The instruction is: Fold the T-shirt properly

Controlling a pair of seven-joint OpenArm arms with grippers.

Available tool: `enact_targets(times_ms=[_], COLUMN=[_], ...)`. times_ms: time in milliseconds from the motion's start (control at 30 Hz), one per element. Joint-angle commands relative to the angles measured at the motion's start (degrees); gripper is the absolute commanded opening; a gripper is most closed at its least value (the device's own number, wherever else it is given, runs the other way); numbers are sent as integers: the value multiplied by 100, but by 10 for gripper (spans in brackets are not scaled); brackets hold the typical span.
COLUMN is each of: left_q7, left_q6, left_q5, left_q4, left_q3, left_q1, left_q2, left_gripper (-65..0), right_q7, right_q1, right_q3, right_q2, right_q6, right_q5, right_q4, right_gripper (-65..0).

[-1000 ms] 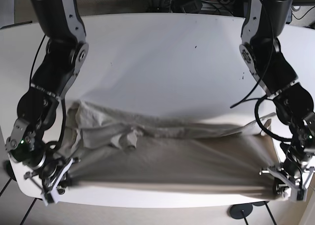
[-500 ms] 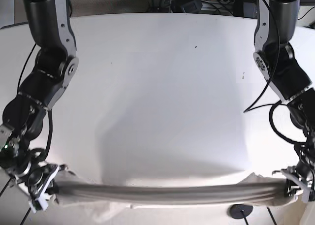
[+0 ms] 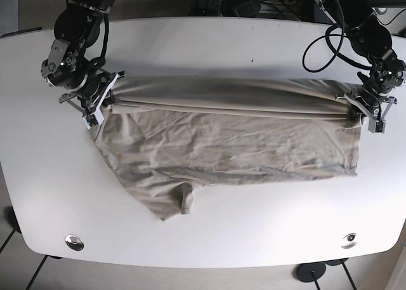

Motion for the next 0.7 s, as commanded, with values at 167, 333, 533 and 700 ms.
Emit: enact_targets(times_ms=[167, 333, 533, 700], left_q7=[-142, -133, -133, -124], left_q6=[45, 45, 45, 45], left_q5=[-28, 7, -28, -564], left_q4=[612, 612, 726, 1764], left_q3=[-229, -238, -238, -238], left_q1=[613, 754, 1018, 1475], left_q2=[-156, -174, -226, -332], left_gripper=[-650, -583, -271, -271], right_q7=[88, 61, 9, -70], right_q1=[-750, -996, -1339, -1594], right_q3=[29, 29, 363, 1180], right_q2=[106, 106, 80, 370], right_q6=[-32, -32, -32, -32], right_q5=[446, 446, 754, 2565], right_q4=[341, 473, 877, 886], right_gripper=[-633, -614, -252, -206])
